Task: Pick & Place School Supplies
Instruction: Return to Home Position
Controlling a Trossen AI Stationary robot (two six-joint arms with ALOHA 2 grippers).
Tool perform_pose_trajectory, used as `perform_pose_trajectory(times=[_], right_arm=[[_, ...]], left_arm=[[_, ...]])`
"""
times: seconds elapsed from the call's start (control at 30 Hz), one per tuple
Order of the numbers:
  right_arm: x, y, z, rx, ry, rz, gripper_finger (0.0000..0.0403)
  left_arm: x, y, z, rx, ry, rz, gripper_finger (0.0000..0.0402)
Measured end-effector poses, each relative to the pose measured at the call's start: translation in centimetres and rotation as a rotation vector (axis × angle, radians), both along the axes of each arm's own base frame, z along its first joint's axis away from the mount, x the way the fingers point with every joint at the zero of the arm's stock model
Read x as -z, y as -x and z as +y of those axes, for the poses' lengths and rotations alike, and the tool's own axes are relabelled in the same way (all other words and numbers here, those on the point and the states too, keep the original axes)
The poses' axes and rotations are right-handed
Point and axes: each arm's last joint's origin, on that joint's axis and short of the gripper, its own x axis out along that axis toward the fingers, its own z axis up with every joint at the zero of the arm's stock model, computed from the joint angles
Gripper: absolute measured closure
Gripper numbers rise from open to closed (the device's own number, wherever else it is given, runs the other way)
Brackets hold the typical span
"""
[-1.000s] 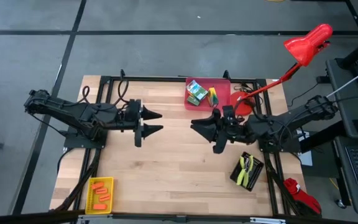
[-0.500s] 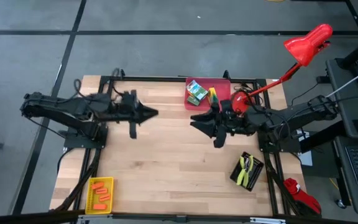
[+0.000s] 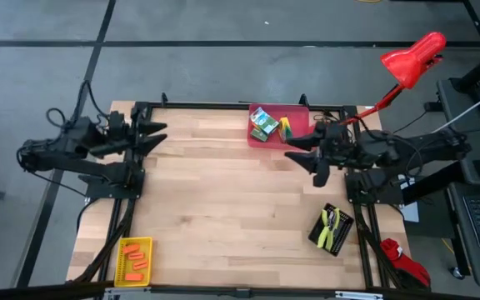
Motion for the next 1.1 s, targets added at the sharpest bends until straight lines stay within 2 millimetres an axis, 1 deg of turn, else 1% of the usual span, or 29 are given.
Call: perform_pose_trajectory(times=[0.17,0.27,0.37,0.43,0.47,0.57,0.67,0.73,0.87,0.93,0.97,1.07,1.1], right_arm=[[1.9,1.9,-0.6,0.030,-0.043,-0.061,0.0187],[2.8,2.9,-0.9,0.025,-0.072,-0.149,0.0188],[3.6,3.8,-1.1,0.021,-0.088,-0.220,0.0188],[4.1,4.3,-1.3,0.022,-0.073,-0.238,0.0188],[4.2,4.5,-1.4,0.023,-0.063,-0.240,0.0188],[4.2,5.0,-1.4,0.024,-0.019,-0.246,0.0188],[4.2,5.2,-1.3,0.018,0.036,-0.242,0.0188],[4.2,5.3,-1.2,0.011,0.076,-0.231,0.0188],[4.6,5.7,-0.8,-0.018,0.129,-0.181,0.0188],[5.0,5.7,-0.7,-0.030,0.155,-0.138,0.0188],[5.2,5.8,-0.7,-0.033,0.160,-0.127,0.0188],[6.0,5.9,-0.7,-0.036,0.161,-0.110,0.0188],[6.4,5.9,-0.7,-0.037,0.154,-0.101,0.0188]], left_arm=[[6.4,1.5,0.2,-0.033,0.084,-0.077,0.0229],[9.1,2.4,0.3,-0.036,0.090,-0.136,0.0229],[11.4,2.9,0.3,-0.042,0.063,-0.102,0.0229],[12.3,2.6,0.3,-0.047,0.034,-0.071,0.0229],[12.9,2.4,0.2,-0.049,0.013,-0.027,0.0229],[13.6,2.0,0.1,-0.025,-0.060,0.008,0.0229],[15.2,1.5,0.2,-0.046,-0.095,0.083,0.0229],[15.8,1.2,0.1,-0.039,-0.105,0.088,0.0229],[18.7,0.2,0.0,-0.014,-0.098,0.144,0.0229],[19.6,-0.2,0.0,-0.029,-0.108,0.124,0.0229],[20.4,-0.4,0.1,-0.047,-0.106,0.127,0.0229],[20.8,-0.7,0.2,-0.091,-0.118,0.162,0.0228],[21.0,-0.9,0.2,-0.094,-0.091,0.180,0.0228]])
